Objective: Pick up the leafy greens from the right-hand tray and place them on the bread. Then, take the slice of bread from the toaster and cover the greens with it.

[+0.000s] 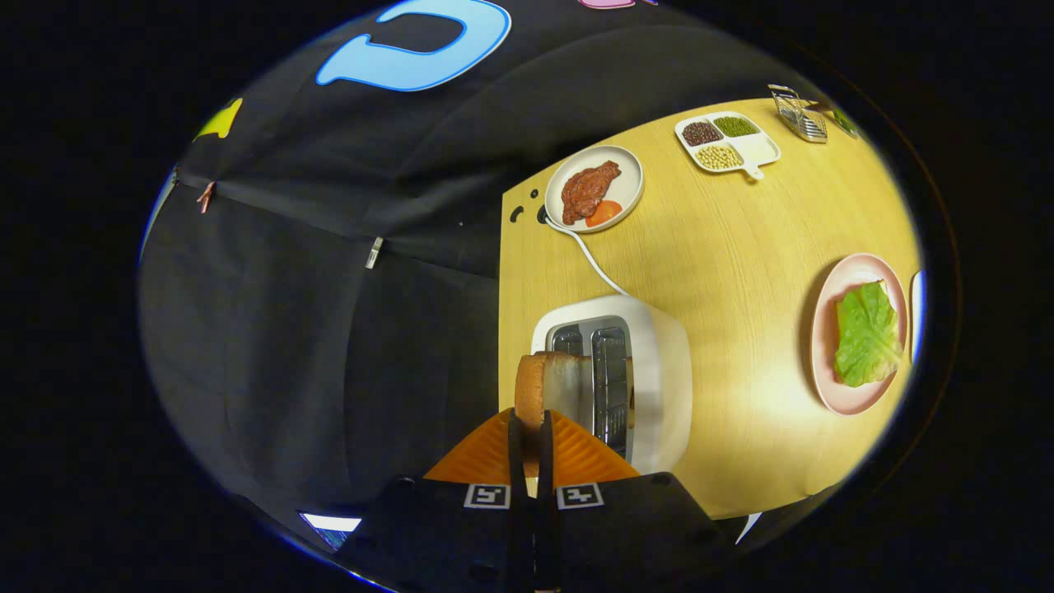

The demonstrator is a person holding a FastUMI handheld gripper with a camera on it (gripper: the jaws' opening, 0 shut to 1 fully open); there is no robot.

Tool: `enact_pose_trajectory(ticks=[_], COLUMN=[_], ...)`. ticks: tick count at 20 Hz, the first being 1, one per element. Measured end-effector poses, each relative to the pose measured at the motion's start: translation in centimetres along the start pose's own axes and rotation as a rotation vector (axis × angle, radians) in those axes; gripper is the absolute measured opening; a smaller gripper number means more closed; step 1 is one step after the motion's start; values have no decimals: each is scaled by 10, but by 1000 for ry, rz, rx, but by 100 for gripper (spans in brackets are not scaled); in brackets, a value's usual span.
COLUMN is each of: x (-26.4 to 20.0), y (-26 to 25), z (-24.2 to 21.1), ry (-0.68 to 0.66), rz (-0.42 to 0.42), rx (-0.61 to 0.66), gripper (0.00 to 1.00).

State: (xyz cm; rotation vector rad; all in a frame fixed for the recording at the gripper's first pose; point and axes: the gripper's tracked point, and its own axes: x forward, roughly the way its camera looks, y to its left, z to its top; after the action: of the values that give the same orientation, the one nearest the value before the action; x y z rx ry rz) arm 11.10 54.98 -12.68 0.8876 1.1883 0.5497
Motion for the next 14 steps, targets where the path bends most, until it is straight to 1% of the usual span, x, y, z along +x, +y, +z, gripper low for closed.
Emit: enact_pose_trajectory(ticks=[3,8,11,14], x=[-32,-82,-112,-138], y=[7,-7,-33,-67], z=[11,25,34,46], ry=[-24,-28,-48,-72], rz=[47,98,93,73], rx=[-7,-7,-35,-36], gripper=[6,6,6,6])
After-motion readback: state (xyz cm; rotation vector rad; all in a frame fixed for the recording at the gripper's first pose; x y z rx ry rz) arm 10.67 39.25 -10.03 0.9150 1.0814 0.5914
